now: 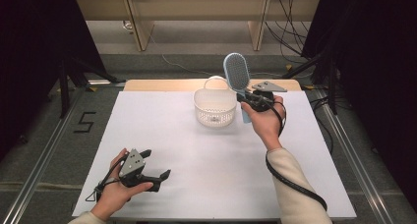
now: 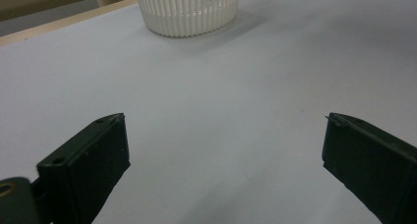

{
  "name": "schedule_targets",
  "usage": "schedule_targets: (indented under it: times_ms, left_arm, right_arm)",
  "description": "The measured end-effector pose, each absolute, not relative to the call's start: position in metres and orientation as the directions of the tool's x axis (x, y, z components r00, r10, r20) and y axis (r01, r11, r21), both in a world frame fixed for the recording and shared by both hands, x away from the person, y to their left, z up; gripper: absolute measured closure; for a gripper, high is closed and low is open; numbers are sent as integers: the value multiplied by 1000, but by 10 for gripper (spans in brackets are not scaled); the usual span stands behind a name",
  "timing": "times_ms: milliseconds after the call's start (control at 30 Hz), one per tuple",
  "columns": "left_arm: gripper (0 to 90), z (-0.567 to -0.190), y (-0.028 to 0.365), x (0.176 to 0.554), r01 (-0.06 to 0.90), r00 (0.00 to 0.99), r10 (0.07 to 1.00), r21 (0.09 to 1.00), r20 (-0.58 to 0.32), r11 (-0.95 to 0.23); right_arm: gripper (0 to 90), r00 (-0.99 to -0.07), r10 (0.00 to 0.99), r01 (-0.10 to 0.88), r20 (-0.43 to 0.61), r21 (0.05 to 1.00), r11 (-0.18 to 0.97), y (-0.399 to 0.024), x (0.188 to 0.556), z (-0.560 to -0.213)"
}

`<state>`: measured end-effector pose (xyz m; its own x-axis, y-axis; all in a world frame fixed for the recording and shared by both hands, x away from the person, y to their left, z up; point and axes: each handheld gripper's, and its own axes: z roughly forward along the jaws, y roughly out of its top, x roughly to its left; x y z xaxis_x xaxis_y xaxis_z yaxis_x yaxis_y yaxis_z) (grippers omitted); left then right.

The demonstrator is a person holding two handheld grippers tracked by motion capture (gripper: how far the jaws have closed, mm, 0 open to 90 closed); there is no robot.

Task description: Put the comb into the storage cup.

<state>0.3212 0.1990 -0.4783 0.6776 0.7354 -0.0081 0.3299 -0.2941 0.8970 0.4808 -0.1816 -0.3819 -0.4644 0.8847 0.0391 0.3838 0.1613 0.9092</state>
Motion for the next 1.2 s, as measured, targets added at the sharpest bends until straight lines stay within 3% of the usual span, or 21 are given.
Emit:
schedule_targets:
  times_ms: [1200]
  left_arm:
    - [33,-478,199,321,330,677,736,897,-8,-294]
  right_arm:
    - [708,-477,878,372,32,913,168,-164,490,-379]
